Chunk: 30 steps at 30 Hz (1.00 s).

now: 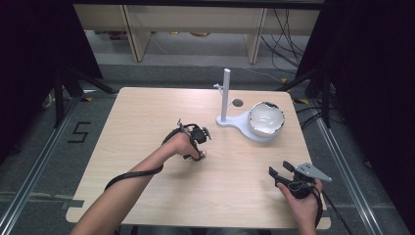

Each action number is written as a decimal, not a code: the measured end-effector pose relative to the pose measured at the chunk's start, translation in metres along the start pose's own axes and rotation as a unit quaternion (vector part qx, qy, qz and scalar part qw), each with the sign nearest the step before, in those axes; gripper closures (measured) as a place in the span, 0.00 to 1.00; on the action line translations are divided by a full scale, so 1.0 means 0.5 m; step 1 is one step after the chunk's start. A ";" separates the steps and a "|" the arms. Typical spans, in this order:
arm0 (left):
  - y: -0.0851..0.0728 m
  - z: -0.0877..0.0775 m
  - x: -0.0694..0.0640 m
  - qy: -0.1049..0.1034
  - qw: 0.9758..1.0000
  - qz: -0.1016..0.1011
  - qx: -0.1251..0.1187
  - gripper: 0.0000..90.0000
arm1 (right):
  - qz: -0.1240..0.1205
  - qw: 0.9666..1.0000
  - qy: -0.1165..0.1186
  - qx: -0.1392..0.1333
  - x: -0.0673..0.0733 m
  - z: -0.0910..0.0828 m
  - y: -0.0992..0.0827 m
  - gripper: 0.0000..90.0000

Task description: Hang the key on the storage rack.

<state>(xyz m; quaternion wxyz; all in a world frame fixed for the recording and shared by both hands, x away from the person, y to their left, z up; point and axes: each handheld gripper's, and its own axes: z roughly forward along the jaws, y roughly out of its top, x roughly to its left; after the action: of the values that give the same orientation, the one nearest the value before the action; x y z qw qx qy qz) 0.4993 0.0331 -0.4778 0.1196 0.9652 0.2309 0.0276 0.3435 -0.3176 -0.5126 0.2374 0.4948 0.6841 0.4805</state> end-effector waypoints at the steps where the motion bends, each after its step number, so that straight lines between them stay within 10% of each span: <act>1: 0.000 0.000 -0.005 0.002 1.000 0.001 0.000 0.72 | -0.005 1.000 -0.001 -0.003 -0.001 0.000 0.000 0.37; 30: 0.004 -0.001 -0.043 0.019 0.999 0.046 0.010 0.89 | -0.012 1.000 0.007 0.010 -0.004 0.002 0.002 0.37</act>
<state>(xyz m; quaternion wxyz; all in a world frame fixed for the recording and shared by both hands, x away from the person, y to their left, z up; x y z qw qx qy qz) 0.4809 0.0215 -0.4770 0.1039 0.9752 0.1891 0.0492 0.3455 -0.3191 -0.5126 0.2333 0.4859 0.6962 0.4741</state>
